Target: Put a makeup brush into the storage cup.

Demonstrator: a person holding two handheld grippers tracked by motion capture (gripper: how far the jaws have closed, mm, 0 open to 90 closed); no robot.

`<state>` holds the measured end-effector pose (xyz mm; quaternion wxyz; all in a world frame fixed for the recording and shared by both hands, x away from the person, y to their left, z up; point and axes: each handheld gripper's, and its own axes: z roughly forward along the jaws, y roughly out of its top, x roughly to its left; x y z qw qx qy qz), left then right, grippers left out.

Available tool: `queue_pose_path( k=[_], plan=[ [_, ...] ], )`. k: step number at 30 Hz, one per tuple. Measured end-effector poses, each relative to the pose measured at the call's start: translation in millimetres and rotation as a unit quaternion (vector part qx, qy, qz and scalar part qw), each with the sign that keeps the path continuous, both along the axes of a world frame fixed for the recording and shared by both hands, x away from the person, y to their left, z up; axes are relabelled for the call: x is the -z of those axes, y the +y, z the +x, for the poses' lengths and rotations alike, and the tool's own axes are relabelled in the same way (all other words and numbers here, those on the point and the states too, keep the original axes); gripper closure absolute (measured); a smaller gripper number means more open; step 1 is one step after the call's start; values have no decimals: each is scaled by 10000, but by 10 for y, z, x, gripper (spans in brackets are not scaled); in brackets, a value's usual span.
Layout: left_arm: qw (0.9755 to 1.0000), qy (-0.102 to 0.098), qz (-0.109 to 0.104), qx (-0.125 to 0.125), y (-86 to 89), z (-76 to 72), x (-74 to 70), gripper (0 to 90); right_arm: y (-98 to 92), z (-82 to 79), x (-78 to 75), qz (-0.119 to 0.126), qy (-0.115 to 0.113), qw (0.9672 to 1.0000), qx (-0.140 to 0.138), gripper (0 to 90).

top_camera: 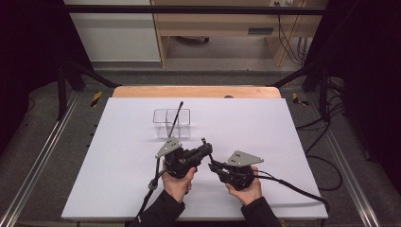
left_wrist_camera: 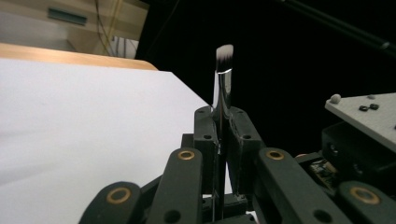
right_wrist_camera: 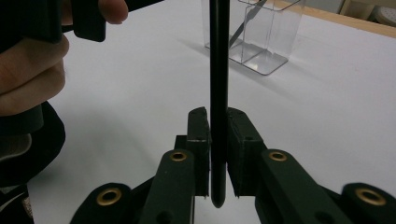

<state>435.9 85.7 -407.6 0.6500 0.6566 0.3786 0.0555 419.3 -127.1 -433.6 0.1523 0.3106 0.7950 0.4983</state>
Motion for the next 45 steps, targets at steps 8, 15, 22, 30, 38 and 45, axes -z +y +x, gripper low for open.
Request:
queue_pose_path(
  k=[8,15,22,30,38,45],
  plan=[
    [9998,-103,178,-76,60,13,-27,831,-26,-10,-44,79,-32,9999,91,556],
    [9984,-214,474,-209,148,30,-59,831,-65,-5,-94,123,-46,9993,341,363],
    [9974,-236,634,-251,236,45,-77,831,-141,45,-92,109,76,9977,667,215],
    [9961,-268,784,-310,389,58,-128,831,-311,100,-87,98,126,9934,1132,146],
    [9942,-313,944,-398,553,74,-190,831,-417,126,-74,75,189,9910,1324,100],
    [9921,-379,1115,-438,667,85,-260,831,-476,138,-61,30,236,9893,1436,91]
  ],
)
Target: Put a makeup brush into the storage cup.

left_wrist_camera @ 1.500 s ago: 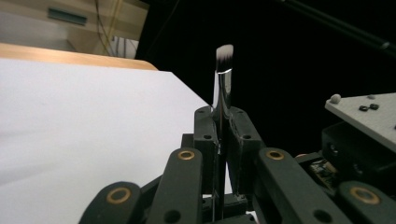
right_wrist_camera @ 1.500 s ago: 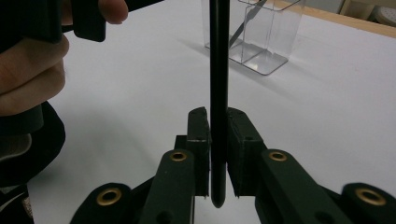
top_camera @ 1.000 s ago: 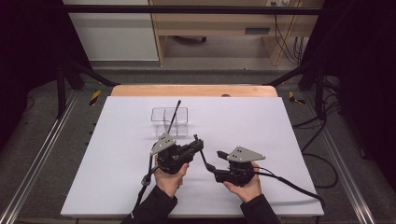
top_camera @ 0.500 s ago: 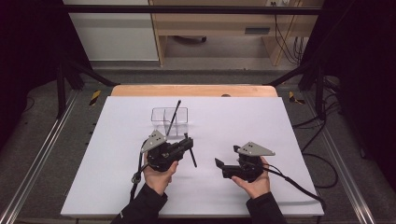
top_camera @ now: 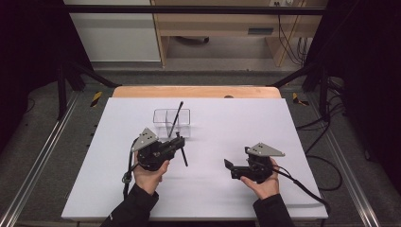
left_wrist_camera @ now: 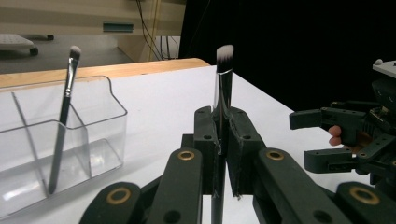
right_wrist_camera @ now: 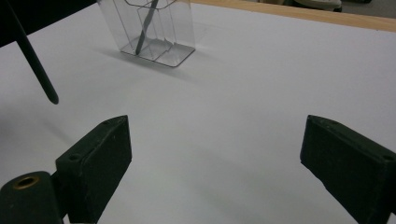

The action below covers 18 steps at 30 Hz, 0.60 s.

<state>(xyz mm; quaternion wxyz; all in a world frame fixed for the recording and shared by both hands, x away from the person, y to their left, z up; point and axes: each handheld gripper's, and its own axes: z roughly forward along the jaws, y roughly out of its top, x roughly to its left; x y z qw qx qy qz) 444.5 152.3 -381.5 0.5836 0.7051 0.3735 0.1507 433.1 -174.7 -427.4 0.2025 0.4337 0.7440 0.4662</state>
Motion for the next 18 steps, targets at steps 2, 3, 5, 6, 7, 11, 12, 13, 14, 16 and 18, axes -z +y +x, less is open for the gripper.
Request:
queue_pose_path(
  k=[2,3,5,6,7,11,12,13,14,16,18],
  plan=[
    [10000,3,41,-6,24,16,-26,831,-18,4,4,-19,18,10000,42,81],
    [10000,-10,75,-15,33,25,-42,831,-18,4,4,-19,18,10000,42,81],
    [9999,-34,135,-28,50,43,-76,831,-32,12,11,-65,39,9999,72,73],
    [9999,-43,149,-44,60,54,-94,831,-49,18,20,-51,82,9999,96,74],
    [9998,-55,161,-53,72,64,-113,831,-49,18,20,-51,82,9999,96,74],
    [9997,-115,206,-86,121,97,-186,831,-97,33,41,-67,139,9996,228,72],
    [9997,-123,214,-94,138,103,-204,831,-110,34,43,-54,152,9996,249,71],
    [9996,-132,221,-109,153,111,-219,831,-130,39,44,-50,134,9995,287,68],
    [9995,-135,240,-130,169,121,-233,831,-130,39,44,-50,134,9995,287,68],
    [9995,-129,256,-147,197,144,-259,831,-146,39,39,-39,139,9994,312,64],
    [9994,-134,273,-165,215,159,-283,831,-157,38,35,-34,141,9993,333,59]
  ],
)
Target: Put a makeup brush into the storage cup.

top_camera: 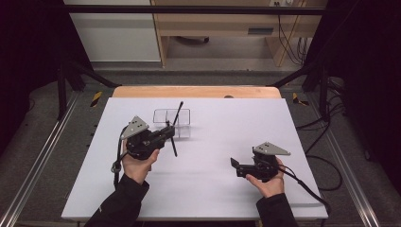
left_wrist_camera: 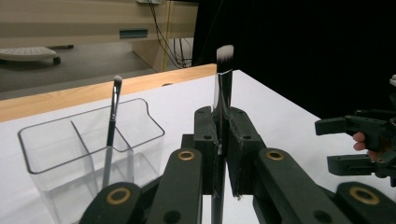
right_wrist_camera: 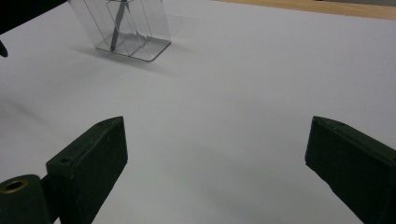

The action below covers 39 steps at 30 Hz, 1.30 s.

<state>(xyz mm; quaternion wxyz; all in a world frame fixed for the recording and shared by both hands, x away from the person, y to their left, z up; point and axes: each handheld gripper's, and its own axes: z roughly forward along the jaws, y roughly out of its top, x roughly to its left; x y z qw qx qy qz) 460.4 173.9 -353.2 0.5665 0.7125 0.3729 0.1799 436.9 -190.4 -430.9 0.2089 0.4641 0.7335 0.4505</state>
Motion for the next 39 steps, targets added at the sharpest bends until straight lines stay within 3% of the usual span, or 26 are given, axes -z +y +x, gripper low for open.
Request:
queue_pose_path(
  k=[15,39],
  plan=[
    [9996,-75,255,-39,50,123,-150,831,-35,6,4,-156,13,9998,128,25],
    [9989,-197,396,-133,26,376,-302,831,-124,-1,-39,-199,-64,9995,240,21]
  ],
)
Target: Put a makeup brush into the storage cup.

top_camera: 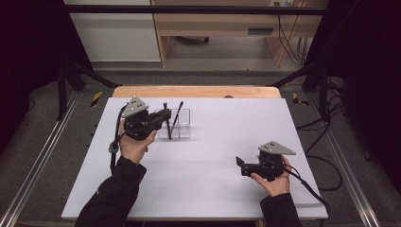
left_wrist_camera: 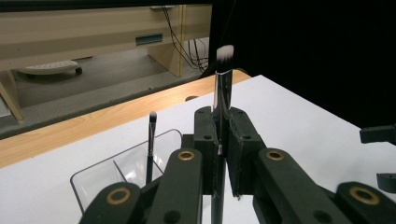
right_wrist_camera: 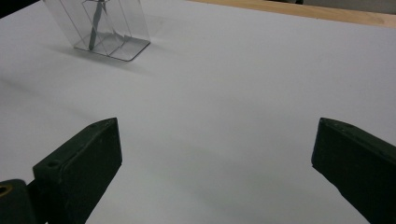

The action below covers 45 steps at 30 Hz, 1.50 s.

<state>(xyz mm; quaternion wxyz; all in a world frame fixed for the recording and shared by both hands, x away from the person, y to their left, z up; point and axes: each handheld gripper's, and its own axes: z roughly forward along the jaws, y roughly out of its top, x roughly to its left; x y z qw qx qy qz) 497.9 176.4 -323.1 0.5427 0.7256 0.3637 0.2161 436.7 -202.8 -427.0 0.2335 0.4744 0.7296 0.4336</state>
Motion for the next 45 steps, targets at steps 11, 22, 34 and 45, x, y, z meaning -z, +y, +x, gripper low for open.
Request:
queue_pose_path(
  k=[11,22,34,45],
  plan=[
    [10000,-65,7,-59,-25,121,-70,831,-6,1,-4,-16,-22,10000,23,21],
    [9999,-70,35,-125,-67,282,-111,831,0,6,5,-35,-16,10000,24,21],
    [9997,-67,41,-218,-98,455,-133,831,5,8,11,-31,-25,10000,15,21],
    [9992,-58,124,-365,-99,622,-104,831,4,8,9,-24,-27,10000,12,21]
  ],
)
